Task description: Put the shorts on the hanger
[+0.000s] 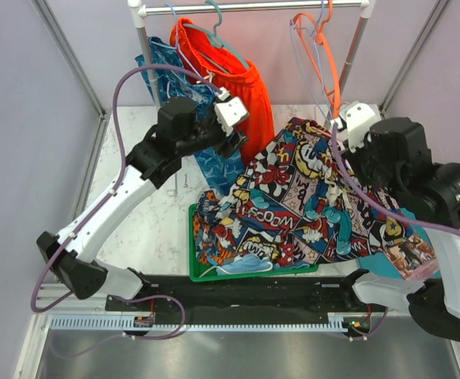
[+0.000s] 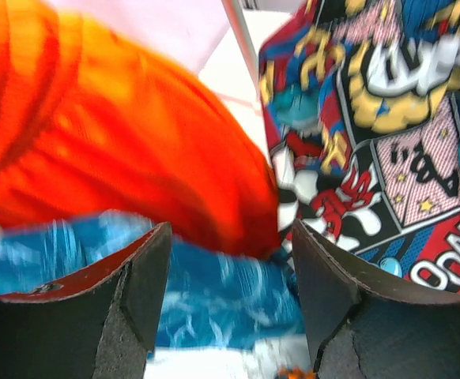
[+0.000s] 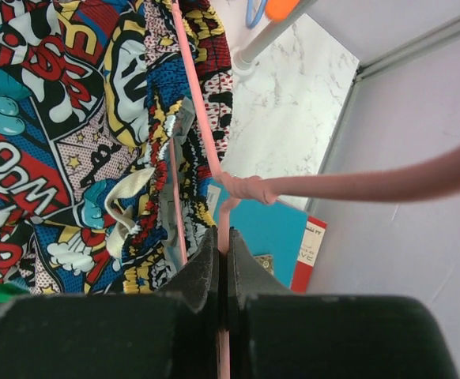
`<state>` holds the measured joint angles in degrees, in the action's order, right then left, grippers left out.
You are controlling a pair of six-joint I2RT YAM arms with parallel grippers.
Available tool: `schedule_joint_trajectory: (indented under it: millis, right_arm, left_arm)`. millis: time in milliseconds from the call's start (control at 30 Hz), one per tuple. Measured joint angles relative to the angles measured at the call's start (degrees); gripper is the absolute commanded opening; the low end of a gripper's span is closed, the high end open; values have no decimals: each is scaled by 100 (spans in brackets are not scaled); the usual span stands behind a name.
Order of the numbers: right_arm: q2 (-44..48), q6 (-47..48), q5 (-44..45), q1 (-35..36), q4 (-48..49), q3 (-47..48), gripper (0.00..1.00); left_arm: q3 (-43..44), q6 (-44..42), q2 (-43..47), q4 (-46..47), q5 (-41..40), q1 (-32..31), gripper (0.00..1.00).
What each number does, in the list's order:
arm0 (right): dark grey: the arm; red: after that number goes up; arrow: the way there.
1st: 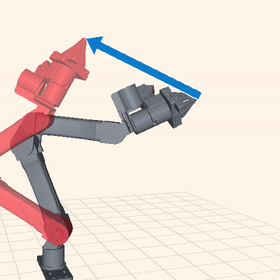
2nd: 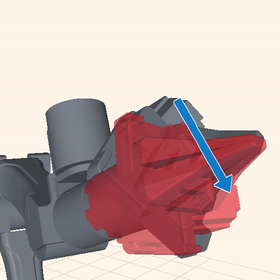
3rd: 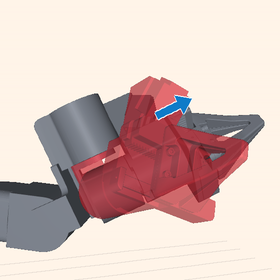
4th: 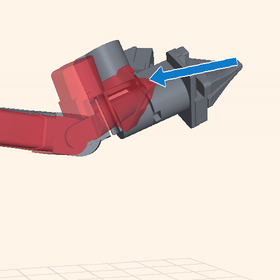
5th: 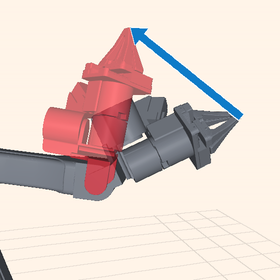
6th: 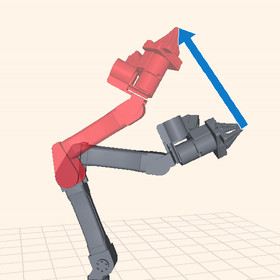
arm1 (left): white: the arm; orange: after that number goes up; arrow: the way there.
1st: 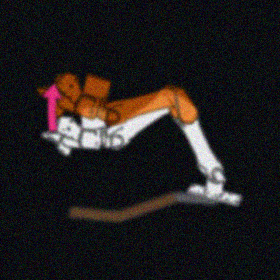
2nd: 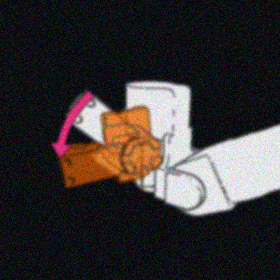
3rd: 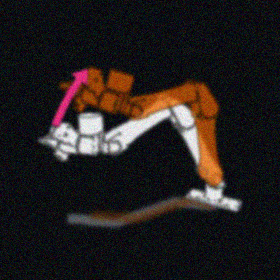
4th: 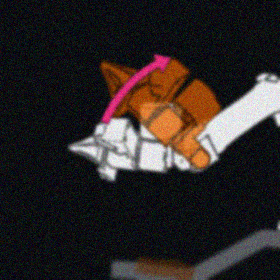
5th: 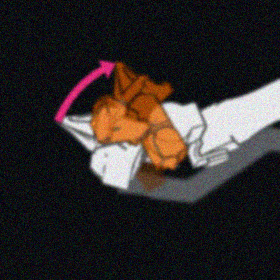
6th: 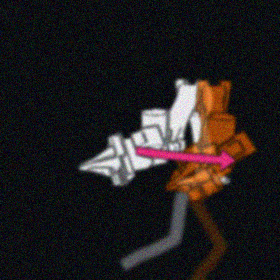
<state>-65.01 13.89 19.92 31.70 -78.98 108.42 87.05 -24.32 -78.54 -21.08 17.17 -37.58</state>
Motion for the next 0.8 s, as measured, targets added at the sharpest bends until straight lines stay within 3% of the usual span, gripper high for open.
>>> schedule_joint_trajectory:
  millis: [200,300,367,500,600,700,800]
  right_arm:
    - [-1043,-13,402,-7,22,984,0]
    - [-1471,-20,535,-7,125,1443,0]
    - [-1639,-24,549,-7,133,1652,0]
    - [-1961,-17,568,-7,243,2068,0]
    - [-2155,0,599,-7,448,2186,0]
    - [-2376,92,678,-7,765,2240,0]
    - [-2680,195,739,-7,1054,2461,0]
  left_arm:
    - [551,48,-839,852,-275,-313,71]
    - [822,129,-1335,1419,-885,-535,75]
    - [914,251,-1576,1716,-1217,-599,73]
    - [863,535,-1808,2177,-1880,-577,37]
    - [763,728,-1805,2422,-2166,-437,16]
    - [662,874,-1742,2463,-2221,-210,2]
    - [282,929,-1447,2426,-2197,4,2]
